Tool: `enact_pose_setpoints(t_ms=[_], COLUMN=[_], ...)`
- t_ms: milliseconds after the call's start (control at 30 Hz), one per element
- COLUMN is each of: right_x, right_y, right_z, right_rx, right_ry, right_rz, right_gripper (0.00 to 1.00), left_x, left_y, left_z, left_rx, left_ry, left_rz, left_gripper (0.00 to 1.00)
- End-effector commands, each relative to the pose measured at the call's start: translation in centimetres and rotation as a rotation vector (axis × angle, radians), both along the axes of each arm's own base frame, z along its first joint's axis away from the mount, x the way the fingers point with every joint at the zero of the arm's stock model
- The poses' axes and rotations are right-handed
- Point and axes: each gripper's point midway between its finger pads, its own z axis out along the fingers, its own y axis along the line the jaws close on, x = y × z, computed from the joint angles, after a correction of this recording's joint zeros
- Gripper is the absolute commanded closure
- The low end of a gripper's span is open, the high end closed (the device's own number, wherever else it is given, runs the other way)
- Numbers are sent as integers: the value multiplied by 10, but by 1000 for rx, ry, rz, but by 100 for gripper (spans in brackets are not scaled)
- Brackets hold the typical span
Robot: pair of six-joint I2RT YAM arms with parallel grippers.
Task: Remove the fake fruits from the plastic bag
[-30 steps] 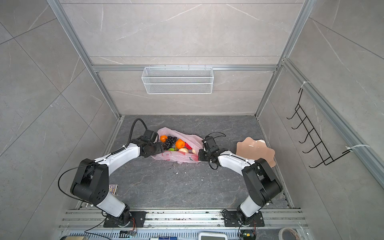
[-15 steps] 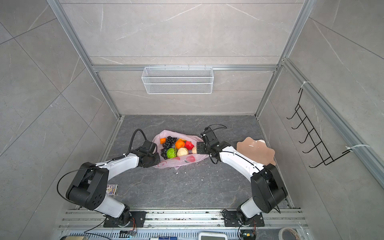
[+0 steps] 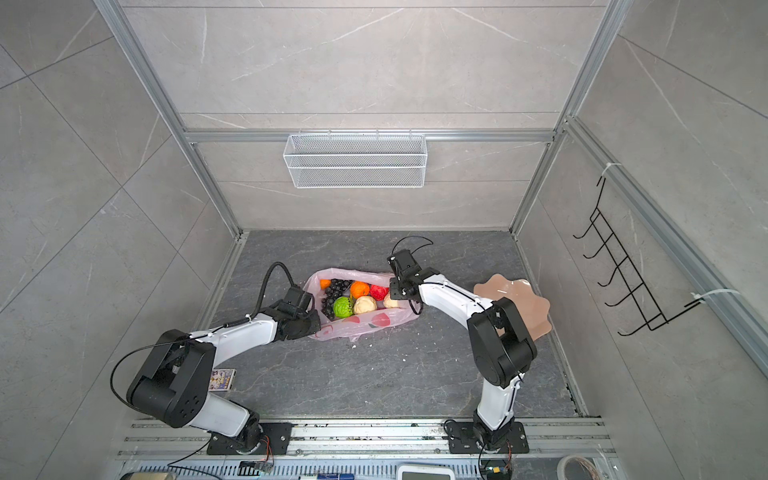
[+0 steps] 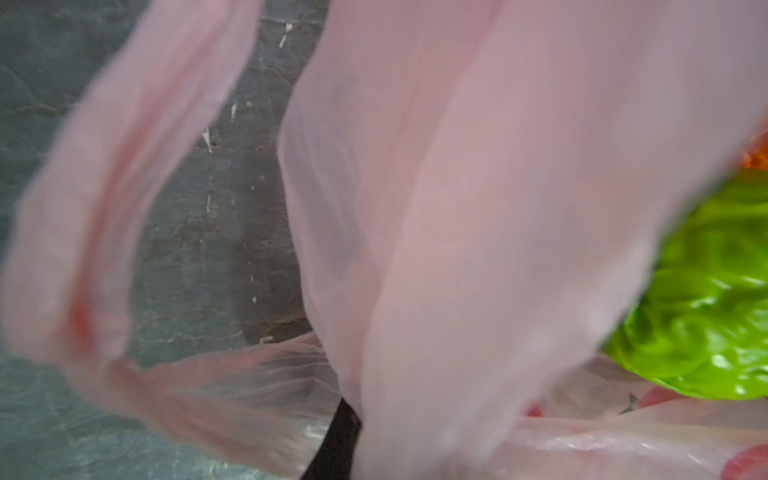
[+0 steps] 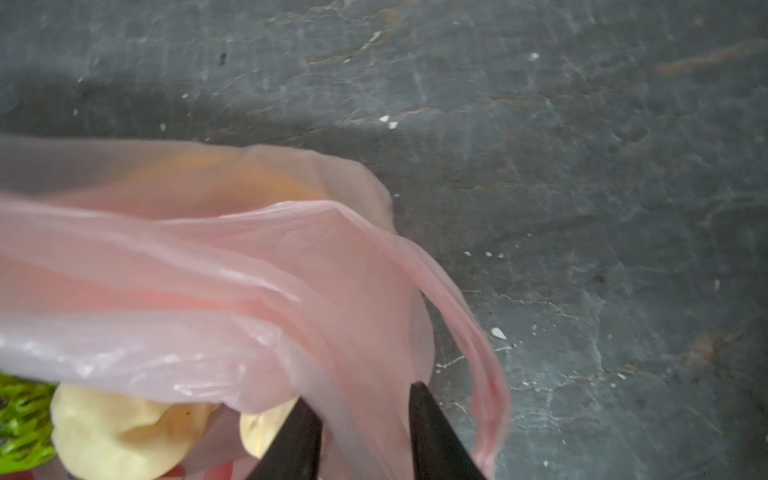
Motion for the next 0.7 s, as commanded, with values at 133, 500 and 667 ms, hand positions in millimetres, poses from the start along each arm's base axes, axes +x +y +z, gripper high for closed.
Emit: enact_pose_setpoints(t_ms=[133, 500, 667], right_x=[29, 65, 76], right_y=[8, 131, 162], right_z=[-19, -6, 1], right_rx=[94, 216, 221], right_ry=[41, 5, 2], right_rz=[-22, 197, 223], right_gripper=[81, 82, 84], left_x=[6, 38, 40], left_y=[19, 89, 97], left_z=[2, 19, 30], left_rx=[31, 2, -39], left_ry=[-36, -107, -162], left_rz=[81, 289, 304], left_gripper=[86, 86, 87])
